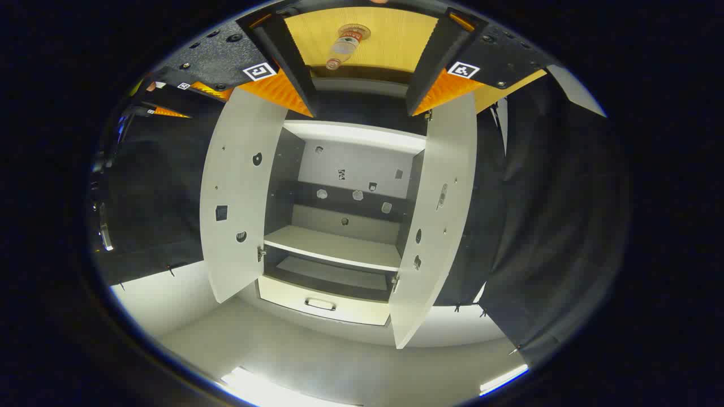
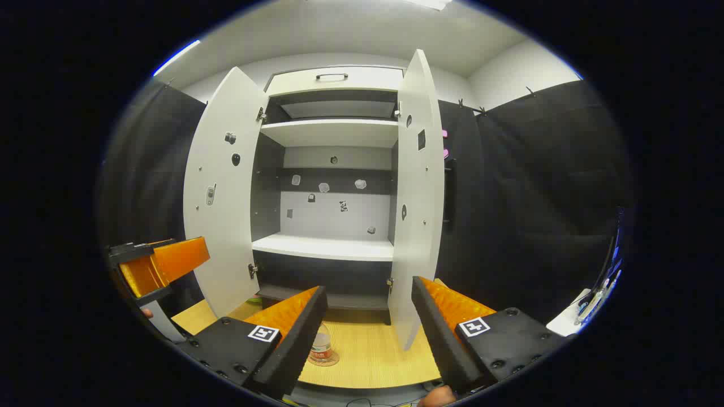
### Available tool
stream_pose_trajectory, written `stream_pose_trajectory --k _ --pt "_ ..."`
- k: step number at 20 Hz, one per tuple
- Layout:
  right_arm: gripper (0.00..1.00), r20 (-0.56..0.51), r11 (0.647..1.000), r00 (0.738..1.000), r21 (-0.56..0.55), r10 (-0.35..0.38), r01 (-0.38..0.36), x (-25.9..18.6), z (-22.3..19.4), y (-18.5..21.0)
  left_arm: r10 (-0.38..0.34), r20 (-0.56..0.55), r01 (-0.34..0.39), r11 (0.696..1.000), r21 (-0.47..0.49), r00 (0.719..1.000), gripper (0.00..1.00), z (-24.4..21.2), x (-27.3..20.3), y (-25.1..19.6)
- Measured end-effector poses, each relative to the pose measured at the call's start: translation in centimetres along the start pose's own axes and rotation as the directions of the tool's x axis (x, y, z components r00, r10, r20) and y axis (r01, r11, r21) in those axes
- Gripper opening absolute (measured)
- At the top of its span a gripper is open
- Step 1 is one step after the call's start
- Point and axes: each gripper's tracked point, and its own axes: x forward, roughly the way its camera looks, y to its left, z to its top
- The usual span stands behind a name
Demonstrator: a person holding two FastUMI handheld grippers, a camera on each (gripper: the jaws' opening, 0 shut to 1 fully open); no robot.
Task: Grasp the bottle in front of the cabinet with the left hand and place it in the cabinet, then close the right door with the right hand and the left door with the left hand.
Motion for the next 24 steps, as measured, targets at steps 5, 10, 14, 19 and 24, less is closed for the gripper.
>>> stream_pose_trajectory --k 5,10,14,19,24 --pt "0.99 0.012 0.999 0.999 0.016 -0.031 0.031 0.1 0.6 -1.1 0.006 0.001 -0.006 1.000 -0.007 1.000 0.94 -0.1 0.6 -0.1" --pt "1.00 0.017 0.999 0.999 0.013 -0.031 0.031 0.4 0.6 -0.7 0.009 -0.016 -0.009 1.000 0.000 1.000 0.94 -0.6 1.0 -0.2" --pt "0.99 0.009 0.999 1.000 0.031 -0.016 0.016 0.5 0.4 -0.2 0.013 -0.014 -0.013 1.000 0.018 1.000 0.94 -0.4 1.0 0.0" --pt "0.99 0.012 0.999 1.000 0.030 -0.029 0.029 0.6 0.2 -0.7 -0.014 -0.049 0.014 1.000 -0.005 0.999 0.94 -1.9 1.2 -0.8" --pt "0.99 0.008 0.998 0.998 0.020 -0.058 0.058 0.4 0.0 -1.9 -0.073 -0.076 0.076 0.996 0.036 0.994 0.95 -5.4 1.8 -3.0"
